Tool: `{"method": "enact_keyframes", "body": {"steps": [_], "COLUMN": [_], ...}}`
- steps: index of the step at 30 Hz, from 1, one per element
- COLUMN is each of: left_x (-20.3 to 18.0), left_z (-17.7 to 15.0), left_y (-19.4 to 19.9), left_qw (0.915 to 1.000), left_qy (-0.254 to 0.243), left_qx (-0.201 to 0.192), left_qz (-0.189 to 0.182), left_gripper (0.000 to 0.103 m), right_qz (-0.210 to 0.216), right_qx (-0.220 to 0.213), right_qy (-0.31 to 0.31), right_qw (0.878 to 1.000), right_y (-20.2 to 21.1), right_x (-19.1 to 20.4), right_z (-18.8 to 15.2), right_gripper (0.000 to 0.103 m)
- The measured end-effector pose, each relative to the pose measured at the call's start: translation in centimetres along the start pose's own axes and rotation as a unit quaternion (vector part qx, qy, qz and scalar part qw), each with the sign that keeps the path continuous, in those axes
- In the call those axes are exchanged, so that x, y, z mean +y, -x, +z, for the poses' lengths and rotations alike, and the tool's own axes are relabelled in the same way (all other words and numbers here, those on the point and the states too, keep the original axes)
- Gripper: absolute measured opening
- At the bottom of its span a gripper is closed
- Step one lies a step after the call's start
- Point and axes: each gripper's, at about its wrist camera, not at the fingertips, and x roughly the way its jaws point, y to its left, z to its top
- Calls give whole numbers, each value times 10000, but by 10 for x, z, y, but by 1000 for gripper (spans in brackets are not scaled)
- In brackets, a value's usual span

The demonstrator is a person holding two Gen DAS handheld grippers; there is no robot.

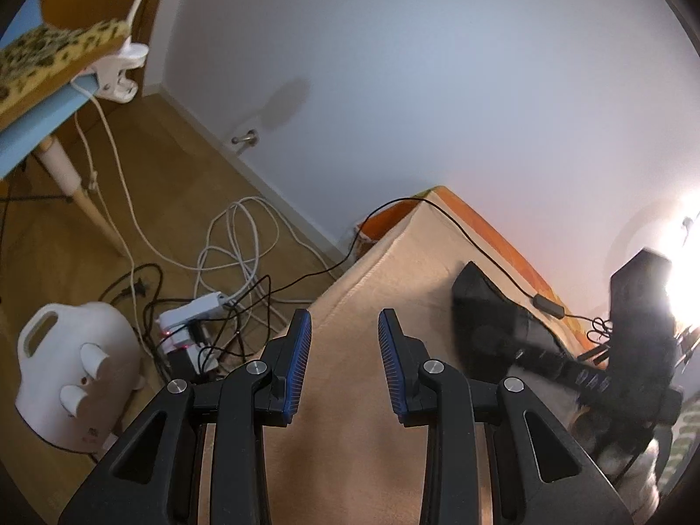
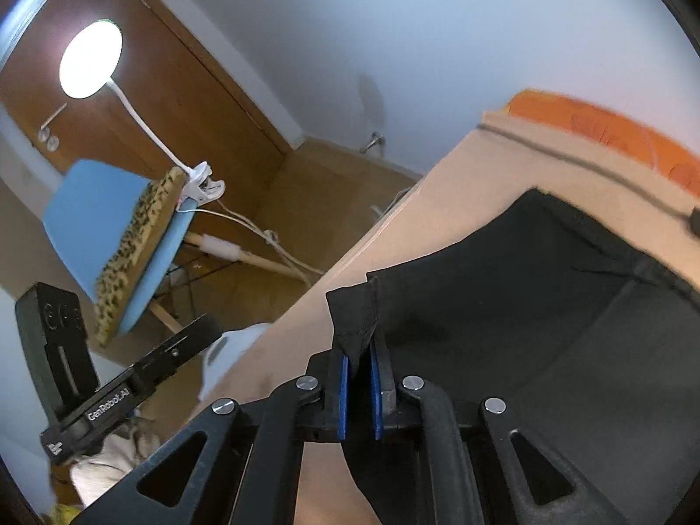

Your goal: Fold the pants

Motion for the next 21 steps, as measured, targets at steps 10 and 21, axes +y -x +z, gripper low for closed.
{"method": "enact_keyframes", "body": {"steps": [10, 21], "left_x": [-26, -41], "left_z": [-18, -35], "left_y": [-24, -53], "left_qw": [9967, 9962], "left_qy": [-63, -98], "left_qx": [591, 788], "left_qz": [-550, -350], "left_gripper": [57, 58], "right_qz": [-213, -574], "right_qx": [-43, -410], "right_qy": [403, 115], "right_qw": [9990, 9974], "right_y": [27, 109], "right_x": [5, -48], "right_z": [-21, -44], "right_gripper": [58, 58]}}
